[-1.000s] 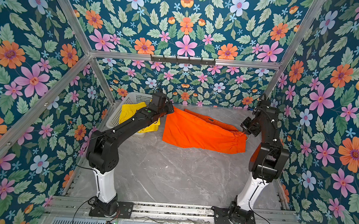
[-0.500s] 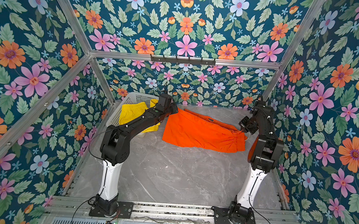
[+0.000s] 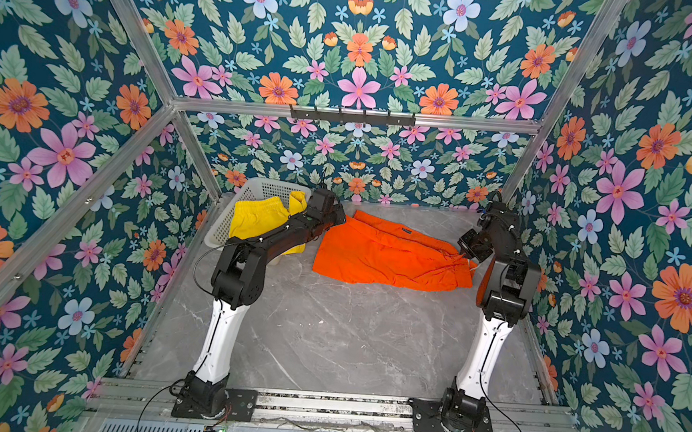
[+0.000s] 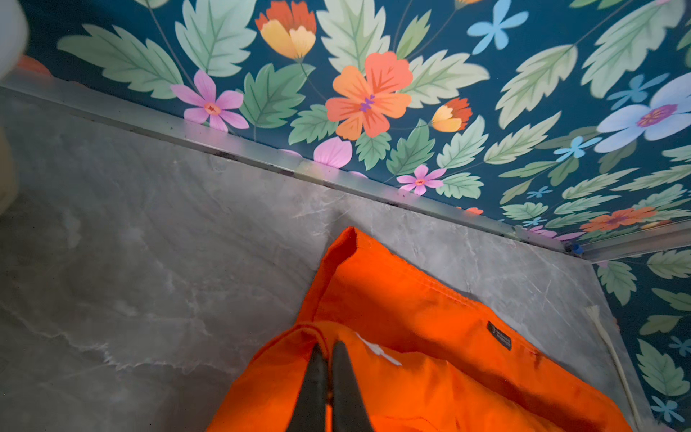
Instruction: Fold and stack the shorts
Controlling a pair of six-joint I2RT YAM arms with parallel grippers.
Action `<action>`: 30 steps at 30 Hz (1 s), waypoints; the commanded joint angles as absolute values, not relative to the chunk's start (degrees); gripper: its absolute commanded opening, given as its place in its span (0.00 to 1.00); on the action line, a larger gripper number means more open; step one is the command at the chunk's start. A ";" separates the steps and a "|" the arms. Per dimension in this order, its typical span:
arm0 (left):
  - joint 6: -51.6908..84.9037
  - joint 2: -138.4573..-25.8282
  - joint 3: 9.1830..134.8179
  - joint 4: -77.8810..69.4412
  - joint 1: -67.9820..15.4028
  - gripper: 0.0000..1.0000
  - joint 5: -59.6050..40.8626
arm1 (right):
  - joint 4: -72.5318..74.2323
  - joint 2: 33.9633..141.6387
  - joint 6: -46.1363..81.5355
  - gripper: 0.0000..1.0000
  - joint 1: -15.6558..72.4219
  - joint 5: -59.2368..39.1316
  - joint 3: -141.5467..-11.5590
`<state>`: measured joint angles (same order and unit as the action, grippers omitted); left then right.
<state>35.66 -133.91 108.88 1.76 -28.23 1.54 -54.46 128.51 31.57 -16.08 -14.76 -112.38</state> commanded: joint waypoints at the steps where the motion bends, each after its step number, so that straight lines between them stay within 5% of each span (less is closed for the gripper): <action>1: 35.77 -135.32 110.29 0.04 -28.04 0.00 1.23 | -50.61 128.73 33.41 0.14 -16.35 -14.56 -111.87; 9: 37.30 -137.04 111.18 -1.90 -26.92 0.25 -0.50 | -45.06 126.54 34.94 0.42 -16.50 -16.03 -111.88; 17: 37.55 -132.65 109.92 -5.01 -25.51 0.46 -1.38 | -42.38 118.13 32.56 0.54 -16.38 -13.35 -112.05; 30: 43.82 -120.01 89.25 -13.07 -25.88 0.39 -13.99 | -35.64 110.93 19.71 0.51 3.45 -17.53 -99.48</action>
